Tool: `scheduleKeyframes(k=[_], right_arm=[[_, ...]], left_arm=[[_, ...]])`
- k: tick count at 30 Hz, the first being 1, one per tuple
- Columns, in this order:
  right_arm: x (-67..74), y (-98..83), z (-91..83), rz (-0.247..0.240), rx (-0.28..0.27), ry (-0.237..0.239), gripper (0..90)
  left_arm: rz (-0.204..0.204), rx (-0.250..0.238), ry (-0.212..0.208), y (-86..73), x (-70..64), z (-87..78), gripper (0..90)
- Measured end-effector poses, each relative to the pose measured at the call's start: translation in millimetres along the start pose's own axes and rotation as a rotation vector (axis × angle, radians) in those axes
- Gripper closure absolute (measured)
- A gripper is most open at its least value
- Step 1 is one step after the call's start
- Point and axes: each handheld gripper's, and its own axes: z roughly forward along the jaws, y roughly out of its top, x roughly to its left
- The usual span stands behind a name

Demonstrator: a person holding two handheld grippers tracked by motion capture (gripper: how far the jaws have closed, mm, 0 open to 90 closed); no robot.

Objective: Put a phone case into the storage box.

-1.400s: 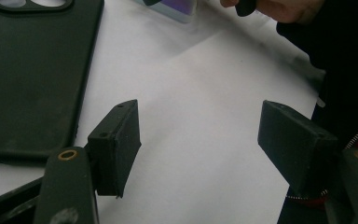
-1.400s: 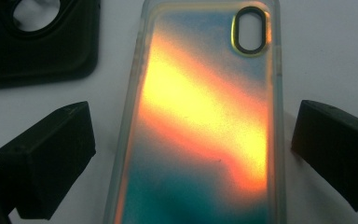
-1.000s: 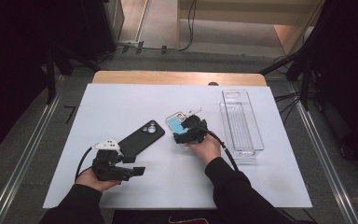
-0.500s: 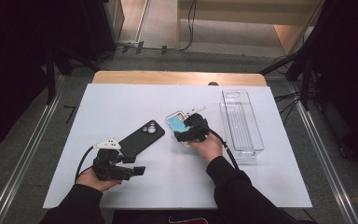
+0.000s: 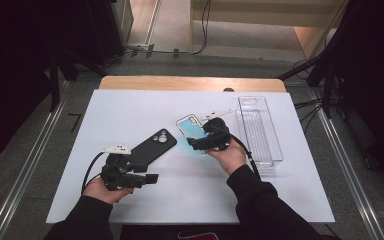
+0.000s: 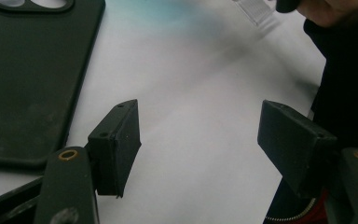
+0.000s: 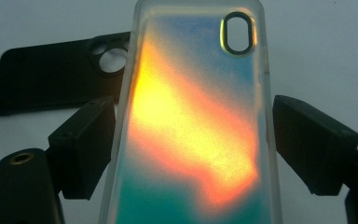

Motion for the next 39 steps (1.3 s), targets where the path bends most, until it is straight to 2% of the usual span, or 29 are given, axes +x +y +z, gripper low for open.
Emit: scheduleKeyframes(k=[1,5,7,8,9,15,21,24,27,28,30,31,34,37,38,39], right_arm=[[2.0,-1.5,-7.1,0.019,-0.010,0.020,14.8],[5.0,-5.2,-15.5,0.013,-0.022,0.034,14.8],[7.1,-8.3,-19.9,0.015,-0.029,0.043,14.9],[8.4,-9.7,-21.4,0.015,-0.033,0.048,14.8],[11.3,-12.9,-24.2,0.015,-0.037,0.050,14.9],[21.3,-24.4,-30.7,0.030,-0.067,0.045,14.8],[28.0,-32.9,-31.8,0.060,-0.084,0.045,14.8],[32.1,-37.0,-30.1,0.089,-0.101,0.048,14.8],[34.2,-38.3,-28.6,0.104,-0.110,0.048,14.8],[36.1,-39.2,-26.6,0.120,-0.124,0.052,14.8],[37.5,-39.3,-25.5,0.123,-0.128,0.054,14.8],[40.5,-39.8,-23.5,0.132,-0.133,0.075,14.8],[48.0,-39.7,-21.4,0.111,-0.141,0.062,14.8],[50.3,-40.5,-20.0,0.132,-0.156,0.063,14.8],[50.3,-40.5,-20.0,0.132,-0.156,0.063,14.8],[51.7,-42.0,-19.5,0.150,-0.170,0.061,14.8]], left_arm=[[-0.011,-0.009,-0.002,3.0,-0.8,-0.4,30.0],[-0.029,-0.006,-0.001,8.3,-1.4,-1.2,30.1],[-0.055,-0.010,-0.028,11.2,-0.1,-1.8,30.1],[-0.079,-0.013,-0.030,13.2,0.4,-1.9,30.1],[-0.082,-0.010,-0.023,14.5,0.8,-2.1,30.1],[-0.076,-0.014,0.033,28.4,-4.5,-5.6,30.1],[-0.089,-0.024,0.054,38.3,-5.5,-7.1,30.1],[-0.074,-0.016,0.088,47.1,-7.9,-3.2,30.1],[-0.075,-0.020,0.094,52.0,-9.3,-0.1,30.1],[-0.048,-0.015,0.128,57.3,-12.3,3.3,30.1],[-0.033,-0.017,0.133,59.4,-13.4,4.8,30.1],[-0.033,-0.030,0.127,63.2,-14.5,7.1,30.1],[-0.042,-0.030,0.124,66.6,-14.5,9.4,30.1],[-0.056,-0.030,0.119,71.4,-13.3,12.3,30.2],[-0.061,-0.033,0.114,73.5,-12.7,13.1,30.2],[-0.075,-0.051,0.088,76.2,-11.5,13.8,30.4]])
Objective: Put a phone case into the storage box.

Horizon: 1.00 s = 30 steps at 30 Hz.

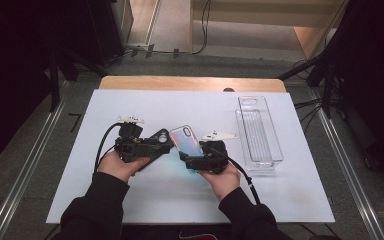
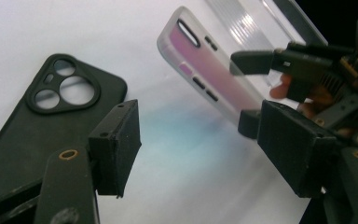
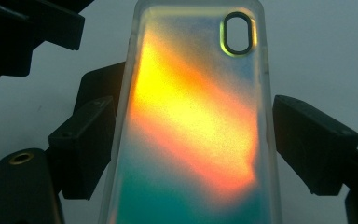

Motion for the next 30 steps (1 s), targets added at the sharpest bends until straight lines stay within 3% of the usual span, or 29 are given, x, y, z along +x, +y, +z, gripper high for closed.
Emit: scheduleKeyframes(k=[4,10,11,14,21,22,30], right_arm=[[3.5,-3.7,0.8,0.018,-0.038,-0.008,14.8],[4.6,-5.1,3.7,0.047,-0.069,-0.002,14.8],[5.2,-5.8,5.5,0.065,-0.078,0.003,14.8],[7.6,-7.3,8.8,0.095,-0.087,0.016,14.8],[10.9,-10.2,14.4,0.162,-0.098,0.050,14.8],[11.2,-10.8,15.4,0.186,-0.095,0.072,14.8],[16.0,-12.7,17.5,0.208,-0.124,0.082,14.8]], left_arm=[[-0.022,-0.001,0.006,6.6,1.6,3.1,30.4],[-0.020,-0.008,0.038,15.3,-0.2,8.5,30.4],[-0.016,-0.010,0.068,19.4,-1.9,12.0,30.4],[-0.022,-0.010,0.062,21.7,-2.4,15.3,30.4],[-0.037,0.011,0.121,24.1,-0.8,31.8,30.6],[-0.041,0.012,0.123,24.4,0.0,33.7,32.3],[-0.105,0.016,0.106,27.1,7.4,47.2,36.9]])
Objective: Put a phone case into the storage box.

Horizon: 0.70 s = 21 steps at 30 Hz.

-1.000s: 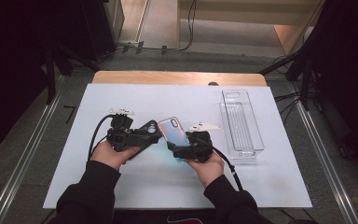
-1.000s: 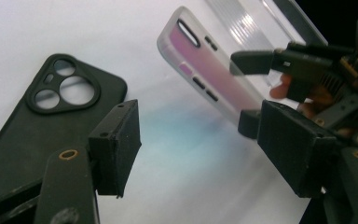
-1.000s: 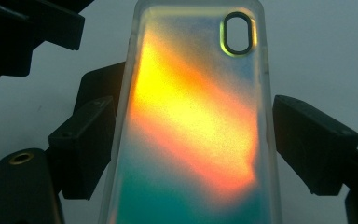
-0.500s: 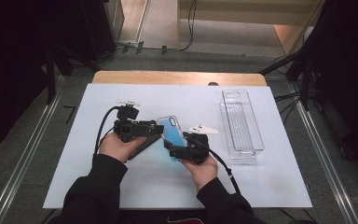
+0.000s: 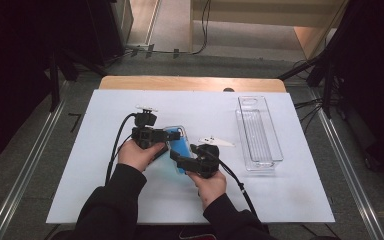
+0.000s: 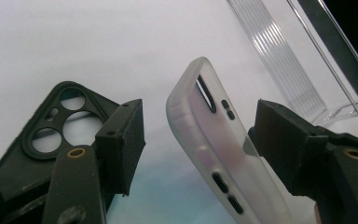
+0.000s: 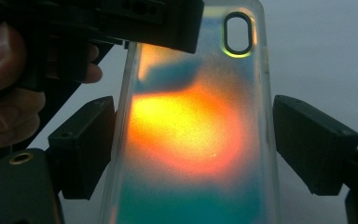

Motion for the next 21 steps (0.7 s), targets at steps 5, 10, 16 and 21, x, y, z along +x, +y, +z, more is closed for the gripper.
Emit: scheduleKeyframes(k=[5,10,16,21], right_arm=[[2.7,-0.9,0.6,0.011,-0.017,0.007,14.7],[4.2,-2.3,2.7,0.003,-0.035,0.016,14.7],[3.5,-3.2,4.1,-0.010,-0.042,0.016,14.7],[5.1,-4.6,5.6,-0.049,-0.046,0.007,14.4]], left_arm=[[-0.051,0.012,-0.021,1.2,2.7,3.7,45.5],[-0.100,0.023,-0.073,0.7,4.1,5.9,74.2],[-0.151,0.014,-0.121,2.0,5.6,4.9,83.6],[-0.165,0.014,-0.147,2.2,6.0,2.3,86.2]])
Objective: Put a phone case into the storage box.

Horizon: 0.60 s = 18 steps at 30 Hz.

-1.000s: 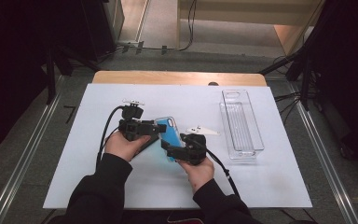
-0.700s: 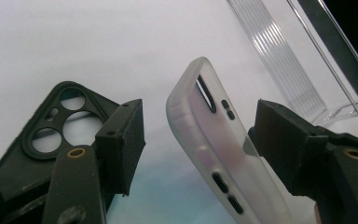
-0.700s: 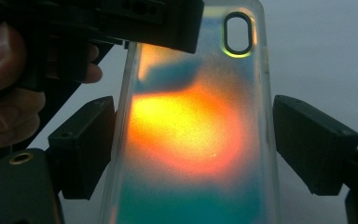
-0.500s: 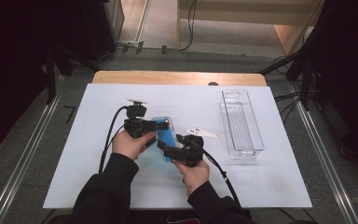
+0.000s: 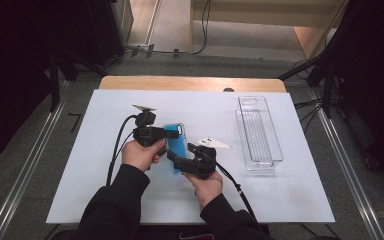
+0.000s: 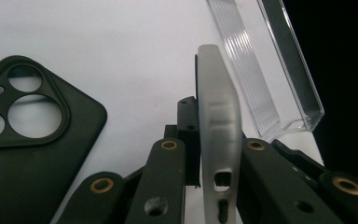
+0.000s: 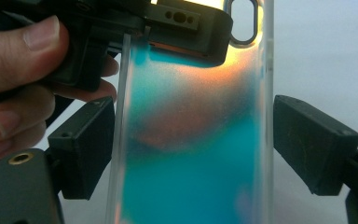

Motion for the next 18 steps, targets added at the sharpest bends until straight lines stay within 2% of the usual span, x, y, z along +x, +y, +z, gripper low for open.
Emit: scheduleKeyframes(k=[1,3,5,7,9,10,11,13,14,16,17,18], right_arm=[[0.4,0.5,-0.1,-0.030,0.001,-0.003,13.1],[-0.1,2.4,-0.4,-0.032,0.020,0.009,10.1],[-3.1,7.1,-1.8,-0.012,0.047,0.067,0.0],[-4.3,14.2,-3.4,-0.055,0.098,0.057,0.0],[-5.8,18.9,-4.5,-0.078,0.147,0.055,0.0],[-6.7,22.0,-5.8,-0.086,0.193,0.071,0.0],[-7.9,24.1,-7.2,-0.090,0.234,0.111,0.0],[-8.3,24.9,-7.7,-0.094,0.255,0.120,0.0],[-8.5,26.3,-8.8,-0.122,0.288,0.122,0.0],[-9.2,27.9,-9.8,-0.143,0.311,0.127,0.0],[-9.2,27.9,-9.8,-0.143,0.311,0.127,0.0],[-10.3,29.3,-11.0,-0.174,0.343,0.132,0.0]], left_arm=[[0.000,-0.003,-0.021,-0.5,-1.7,-2.3,86.9],[0.007,0.001,-0.026,-0.4,-3.4,-3.8,86.9],[0.020,-0.011,-0.025,-0.2,-6.3,-7.0,86.9],[0.037,-0.025,-0.010,0.1,-6.9,-10.8,86.8],[0.044,-0.029,0.003,0.1,-5.8,-12.1,86.8],[0.054,-0.032,0.007,0.0,-5.3,-12.7,86.7],[0.060,-0.037,0.010,-0.2,-5.2,-13.1,86.7],[0.069,-0.042,0.015,-0.3,-5.3,-13.6,86.7],[0.082,-0.055,0.015,-0.6,-5.8,-14.5,86.7],[0.107,-0.065,0.021,-1.2,-7.1,-15.6,86.6],[0.107,-0.065,0.021,-1.2,-7.1,-15.6,86.6],[0.120,-0.074,0.031,-1.9,-7.9,-15.7,86.6]])
